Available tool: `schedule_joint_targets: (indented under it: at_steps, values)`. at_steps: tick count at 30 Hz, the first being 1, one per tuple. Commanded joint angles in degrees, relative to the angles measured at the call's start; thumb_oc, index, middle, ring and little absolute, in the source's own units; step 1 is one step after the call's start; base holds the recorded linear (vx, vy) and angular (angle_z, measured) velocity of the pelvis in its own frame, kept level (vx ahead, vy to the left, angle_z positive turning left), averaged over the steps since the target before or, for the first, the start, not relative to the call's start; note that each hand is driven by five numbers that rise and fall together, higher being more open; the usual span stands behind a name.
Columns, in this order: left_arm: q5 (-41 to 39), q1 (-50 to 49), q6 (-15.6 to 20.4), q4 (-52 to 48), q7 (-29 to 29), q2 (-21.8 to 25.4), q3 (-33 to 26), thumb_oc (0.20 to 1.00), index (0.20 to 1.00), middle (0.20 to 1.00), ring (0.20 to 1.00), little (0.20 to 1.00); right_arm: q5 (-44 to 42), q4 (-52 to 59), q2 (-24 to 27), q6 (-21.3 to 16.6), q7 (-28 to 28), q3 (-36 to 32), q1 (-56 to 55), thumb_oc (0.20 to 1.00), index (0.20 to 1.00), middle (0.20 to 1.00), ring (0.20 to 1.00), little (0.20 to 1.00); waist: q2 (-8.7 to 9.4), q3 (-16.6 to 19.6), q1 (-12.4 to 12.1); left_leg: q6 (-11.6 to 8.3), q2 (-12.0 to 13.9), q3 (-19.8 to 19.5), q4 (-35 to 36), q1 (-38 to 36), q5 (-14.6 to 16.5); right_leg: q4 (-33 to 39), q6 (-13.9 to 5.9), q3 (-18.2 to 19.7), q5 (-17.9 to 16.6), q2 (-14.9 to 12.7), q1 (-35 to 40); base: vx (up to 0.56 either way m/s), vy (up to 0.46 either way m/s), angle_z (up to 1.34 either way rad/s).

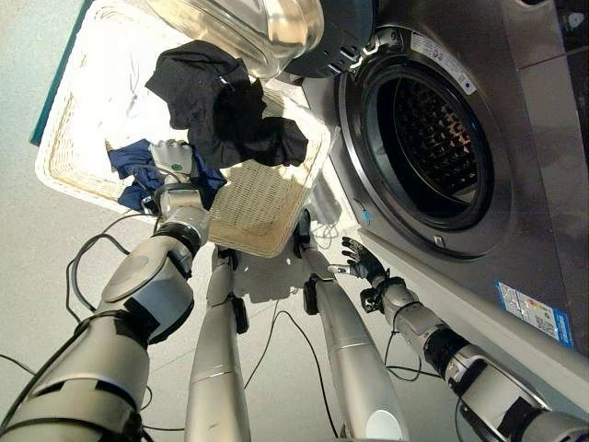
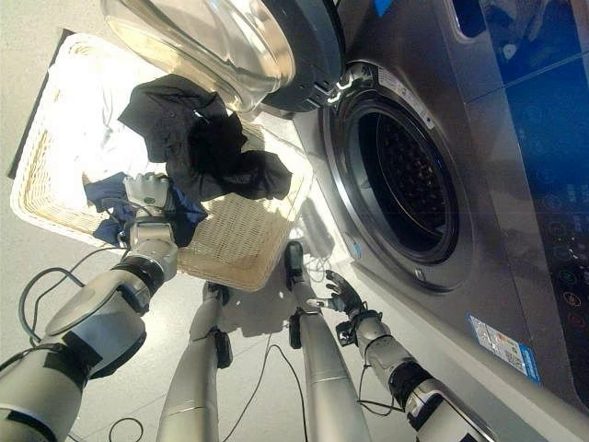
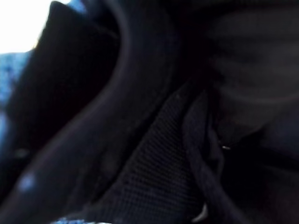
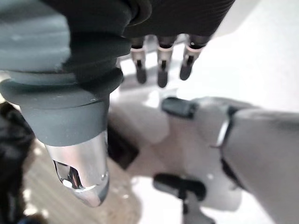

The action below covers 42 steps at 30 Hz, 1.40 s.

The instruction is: Put the clothes into the washing machine.

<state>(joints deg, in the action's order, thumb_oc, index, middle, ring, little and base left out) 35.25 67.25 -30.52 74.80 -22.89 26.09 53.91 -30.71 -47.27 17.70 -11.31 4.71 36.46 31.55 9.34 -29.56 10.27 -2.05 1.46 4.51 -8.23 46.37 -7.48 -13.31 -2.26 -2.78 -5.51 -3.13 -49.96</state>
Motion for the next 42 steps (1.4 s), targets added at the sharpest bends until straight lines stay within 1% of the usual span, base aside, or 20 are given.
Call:
schedule_joint_targets:
  at_steps: [1, 3, 4, 7, 9, 10, 12, 13, 14, 15, 16, 17, 18, 20, 22, 24, 26, 30, 34, 42]
  values:
    - [-11.94, -7.25, 6.99, -0.3, -4.5, -0.18, -4.54, 0.2, 0.2, 0.2, 0.2, 0.2, -0.55, 4.13, -0.53, -3.72, 2.28, -1.01, -1.93, 1.0, 1.0, 1.0, 1.0, 1.0, 1.53, -0.24, -0.73, -2.35, -2.57, 0.51, 0.08, -5.57, 3.37, 9.69, -2.81, -0.77, -6.12, 3.66, 6.54, -0.06, 0.006, 0.06]
    - [-14.93, -7.84, 9.03, -0.85, -6.12, 0.14, -6.39, 0.2, 0.2, 0.2, 0.2, 0.2, -0.32, 4.44, -0.4, -4.4, 2.83, -1.56, -1.73, 1.0, 1.0, 1.0, 1.0, 1.0, 0.92, -0.24, -1.44, -2.37, -2.55, 0.28, 1.15, -7.24, 2.88, 9.67, -2.74, -0.96, -5.67, 3.72, 8.08, -0.05, 0.005, 0.11]
    - [-17.56, -8.84, 11.26, -1.52, -7.84, 0.5, -7.99, 0.2, 0.2, 0.2, 0.2, 0.2, -0.31, 5.03, -0.2, -4.53, 3.45, -1.99, -1.76, 1.0, 1.0, 1.0, 1.0, 1.0, 0.35, -0.24, -2.08, -2.44, -2.57, 0.07, 1.85, -8.79, 2.48, 9.66, -2.68, -1.11, -5.33, 3.73, 9.57, -0.04, 0.003, 0.16]
    - [-20.13, -9.85, 12.87, -2.7, -8.45, 0.96, -9.96, 0.2, 0.2, 0.2, 0.2, 0.2, -0.19, 5.91, 0.05, -4.78, 4.29, -2.69, -1.74, 1.0, 1.0, 1.0, 1.0, 1.0, -0.36, -0.24, -2.84, -2.48, -2.47, -0.18, 2.78, -10.72, 2.08, 9.5, -2.64, -1.31, -4.71, 3.73, 11.39, -0.02, 0.001, 0.11]
    - [-24.99, -13.49, 16.3, -7.0, -10.46, 2.14, -14.71, 0.2, 0.2, 0.2, 0.2, 0.2, 0.49, 8.85, 1.04, -4.32, 5.85, -4.55, -2.02, 1.0, 1.0, 1.0, 1.0, 1.0, -2.07, -0.24, -4.47, -2.55, -2.48, -0.81, 4.82, -15.01, 1.33, 9.25, -2.64, -2.0, -3.47, 3.48, 15.32, -0.02, 0.005, 0.05]
    - [-24.99, -13.49, 16.3, -7.0, -10.46, 2.14, -14.71, 0.2, 0.2, 0.2, 0.2, 0.2, 0.49, 8.85, 1.04, -4.32, 5.85, -4.55, -2.02, 1.0, 1.0, 1.0, 1.0, 1.0, -2.07, -0.24, -4.47, -2.55, -2.48, -0.81, 4.82, -15.01, 1.33, 9.25, -2.64, -2.0, -3.47, 3.48, 15.32, -0.01, 0.016, 0.11]
    - [-31.74, -17.87, 19.8, -13.05, -10.75, 2.98, -19.99, 0.2, 0.2, 0.2, 0.2, 0.2, 1.15, 13.0, 2.13, -3.49, 7.12, -6.15, -3.09, 1.0, 1.0, 1.0, 1.0, 1.0, -3.45, -0.24, -5.83, -2.55, -2.67, -1.39, 6.01, -18.06, 1.13, 9.11, -2.79, -2.91, -2.43, 2.82, 18.25, -0.01, 0.009, 0.22]
    - [-31.74, -17.87, 19.8, -13.05, -10.75, 2.98, -19.99, 0.2, 0.2, 0.2, 0.2, 0.2, 1.15, 13.0, 2.13, -3.49, 7.12, -6.15, -3.09, 1.0, 1.0, 1.0, 1.0, 1.0, -3.45, -0.24, -5.83, -2.55, -2.67, -1.39, 6.01, -18.06, 1.13, 9.11, -2.79, -2.91, -2.43, 2.82, 18.25, -0.01, 0.009, 0.28]
    - [-39.51, -23.09, 24.84, -18.78, -8.89, 2.55, -24.64, 0.2, 0.2, 0.2, 0.2, 0.2, 2.19, 16.55, 2.52, -2.36, 8.04, -7.32, -4.31, 1.0, 1.0, 1.0, 1.0, 1.0, -4.43, -0.24, -6.96, -2.55, -2.83, -1.85, 6.98, -20.42, 1.06, 9.21, -2.91, -3.72, -1.7, 2.41, 20.62, -0.01, 0.008, 0.22]
    - [-40.53, -23.84, 25.5, -19.78, -8.64, 2.36, -25.51, 0.2, 0.2, 0.2, 0.2, 0.2, 2.41, 17.12, 2.58, -2.11, 8.13, -7.59, -4.4, 1.0, 1.0, 1.0, 1.0, 1.0, -4.56, -0.24, -7.12, -2.53, -2.91, -1.96, 7.05, -20.53, 0.96, 9.22, -2.93, -3.88, -1.7, 2.33, 20.78, 0.0, 0.013, 0.24]
    - [-43.11, -26.23, 27.66, -22.36, -8.08, 1.75, -27.2, 0.2, 0.2, 0.2, 0.2, 0.2, 2.97, 18.62, 2.65, -1.6, 8.41, -8.04, -5.2, 1.0, 1.0, 1.0, 1.0, 1.0, -4.95, -0.24, -7.53, -2.49, -2.96, -2.1, 7.5, -21.62, 1.03, 9.28, -3.0, -4.2, -1.34, 2.25, 21.84, 0.0, 0.007, 0.08]
    - [-43.11, -26.23, 27.66, -22.36, -8.08, 1.75, -27.2, 0.2, 0.2, 0.2, 0.2, 0.2, 2.97, 18.62, 2.65, -1.6, 8.41, -8.04, -5.2, 1.0, 1.0, 1.0, 1.0, 1.0, -4.95, -0.24, -7.53, -2.49, -2.96, -2.1, 7.5, -21.62, 1.03, 9.28, -3.0, -4.2, -1.34, 2.25, 21.84, -0.01, 0.031, 0.11]
    - [-52.94, -32.29, 33.79, -29.65, -2.78, -0.28, -31.32, 0.2, 0.2, 0.2, 0.2, 0.2, 4.45, 21.8, 2.83, -0.7, 7.83, -9.95, -6.93, 1.0, 1.0, 1.0, 1.0, 1.0, -6.0, -0.24, -8.56, -2.16, -3.06, -2.3, 8.75, -23.95, 1.07, 9.53, -3.11, -5.15, -0.52, 2.04, 24.23, -0.02, 0.033, 0.12]
    - [-55.94, -34.67, 37.13, -32.58, -1.27, -1.03, -32.36, 0.2, 0.2, 0.2, 0.2, 0.2, 5.14, 22.9, 2.82, -0.31, 7.42, -10.81, -7.5, 1.0, 1.0, 1.0, 1.0, 1.0, -6.53, -0.24, -8.93, -2.01, -3.19, -2.45, 8.87, -24.54, 1.06, 9.45, -3.17, -5.42, -0.29, 1.91, 24.89, -0.01, 0.039, 0.13]
    - [-61.13, -38.37, 41.46, -38.6, 2.85, -1.48, -33.59, 0.2, 0.2, 0.2, 0.2, 0.2, 6.19, 24.42, 3.22, 0.16, 6.4, -11.9, -8.49, 1.0, 1.0, 1.0, 1.0, 1.0, -7.37, -0.24, -9.54, -1.79, -3.29, -2.53, 9.23, -25.97, 1.26, 9.39, -3.23, -5.99, 0.23, 1.64, 26.43, 0.0, 0.039, 0.15]
    - [-65.21, -40.29, 43.81, -42.64, 7.04, -1.69, -34.44, 0.2, 0.2, 0.2, 0.2, 0.2, 7.04, 25.31, 3.39, 0.54, 5.48, -12.23, -8.98, 1.0, 1.0, 1.0, 1.0, 1.0, -7.88, -0.24, -9.88, -1.69, -3.33, -2.55, 9.43, -26.91, 1.37, 9.43, -3.23, -6.31, 0.48, 1.4, 27.47, 0.0, 0.036, 0.08]
    - [-71.65, -43.24, 45.68, -49.09, 15.02, -2.28, -35.71, 0.2, 0.2, 0.2, 0.2, 0.2, 8.12, 26.26, 4.05, 0.7, 2.61, -12.77, -9.9, 1.0, 1.0, 1.0, 1.0, 1.0, -8.71, -0.24, -10.41, -1.38, -3.59, -2.77, 9.64, -28.53, 1.67, 9.65, -3.2, -6.74, 0.86, 1.04, 29.37, 0.02, 0.049, 0.05]
    - [-74.95, -45.28, 45.28, -54.57, 21.67, -2.67, -34.6, 0.2, 0.2, 0.2, 0.2, 0.2, 6.73, 27.52, 4.51, 1.4, -2.94, -11.72, -9.8, 1.0, 1.0, 1.0, 1.0, 1.0, -9.12, -0.24, -11.0, -0.87, -3.97, -3.06, 9.39, -29.31, 2.01, 9.47, -3.19, -7.03, 1.05, 0.67, 30.29, 0.0, 0.012, 0.06]
    - [-76.86, -45.15, 42.73, -58.42, 28.68, -1.29, -32.27, 0.2, 0.2, 0.2, 0.2, 0.2, 2.15, 29.93, 5.72, 5.69, -11.46, -9.19, -8.42, 1.0, 1.0, 1.0, 1.0, 1.0, -9.08, -0.24, -11.57, -0.44, -4.37, -3.47, 9.02, -29.8, 2.34, 8.99, -3.07, -7.19, 1.55, 0.47, 31.01, 0.0, -0.005, 0.02]
    - [-74.72, -41.32, 40.09, -59.03, 31.55, -0.16, -27.36, 0.2, 0.2, 0.2, 0.2, 0.2, -5.34, 32.78, 5.82, 13.03, -20.35, -3.52, -5.94, 1.0, 1.0, 1.0, 1.0, 1.0, -8.78, -0.24, -11.63, 0.03, -4.66, -3.43, 8.75, -29.86, 2.31, 7.91, -2.93, -7.04, 2.2, 0.51, 31.13, 0.0, -0.002, 0.01]
